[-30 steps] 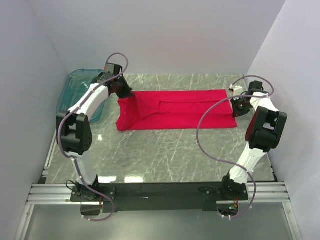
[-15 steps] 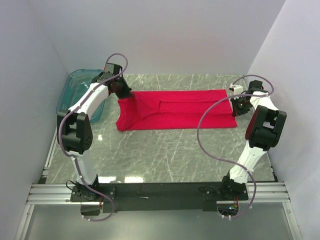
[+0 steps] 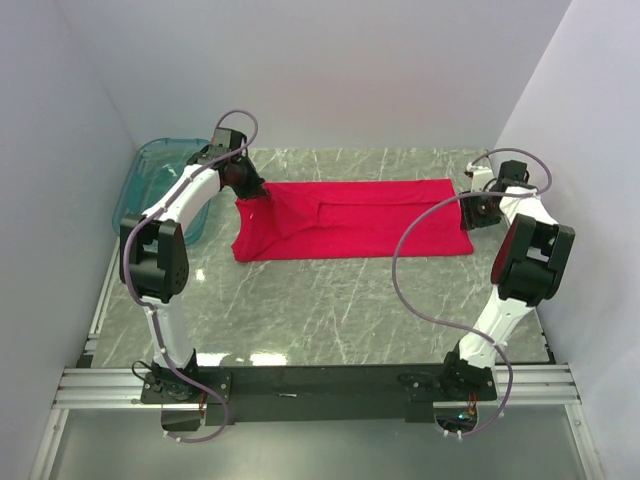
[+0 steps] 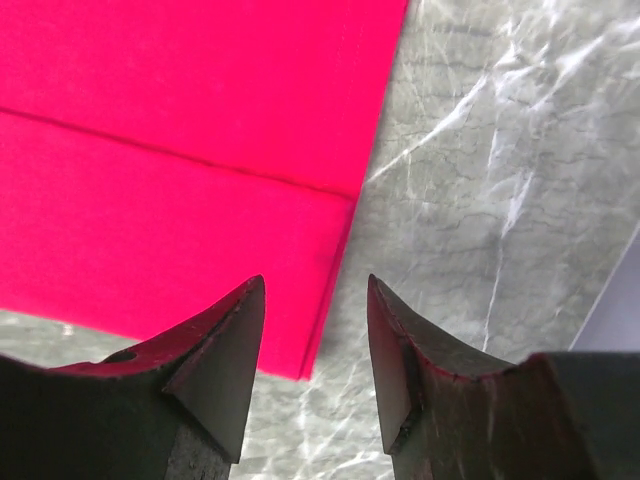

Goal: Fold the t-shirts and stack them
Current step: Fold the tshirt

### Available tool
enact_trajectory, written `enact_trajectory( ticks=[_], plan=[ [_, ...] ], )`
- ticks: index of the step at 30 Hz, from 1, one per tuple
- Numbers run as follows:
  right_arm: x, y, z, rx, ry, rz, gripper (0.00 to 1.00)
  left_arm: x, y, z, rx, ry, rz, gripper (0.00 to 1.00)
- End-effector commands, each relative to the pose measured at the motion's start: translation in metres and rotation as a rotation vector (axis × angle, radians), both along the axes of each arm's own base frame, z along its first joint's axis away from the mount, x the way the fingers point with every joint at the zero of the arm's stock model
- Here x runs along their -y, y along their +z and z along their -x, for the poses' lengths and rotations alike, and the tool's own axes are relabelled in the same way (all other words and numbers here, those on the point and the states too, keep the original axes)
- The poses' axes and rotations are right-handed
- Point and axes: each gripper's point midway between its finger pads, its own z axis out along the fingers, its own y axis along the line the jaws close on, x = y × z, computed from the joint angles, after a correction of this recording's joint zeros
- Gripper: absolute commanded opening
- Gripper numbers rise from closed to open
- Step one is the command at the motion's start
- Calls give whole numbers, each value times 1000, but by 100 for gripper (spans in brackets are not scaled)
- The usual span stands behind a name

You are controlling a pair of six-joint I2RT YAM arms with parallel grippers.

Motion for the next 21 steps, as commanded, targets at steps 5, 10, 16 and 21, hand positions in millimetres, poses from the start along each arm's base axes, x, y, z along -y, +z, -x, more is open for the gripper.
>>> enact_trajectory(
  ticks=[5, 10, 16, 21],
  plan=[
    [-29, 65, -6, 207, 13, -92, 53, 3, 17, -20, 60, -20, 8, 0],
    [-47, 73, 8, 221, 51, -160, 53, 1, 10, -26, 46, -12, -2, 0],
    [-54, 75, 15, 220, 72, -172, 53, 1, 3, -33, 38, -18, -8, 0],
    [-57, 72, 18, 215, 76, -186, 53, 0, -2, -37, 36, -25, -22, 0]
  ],
)
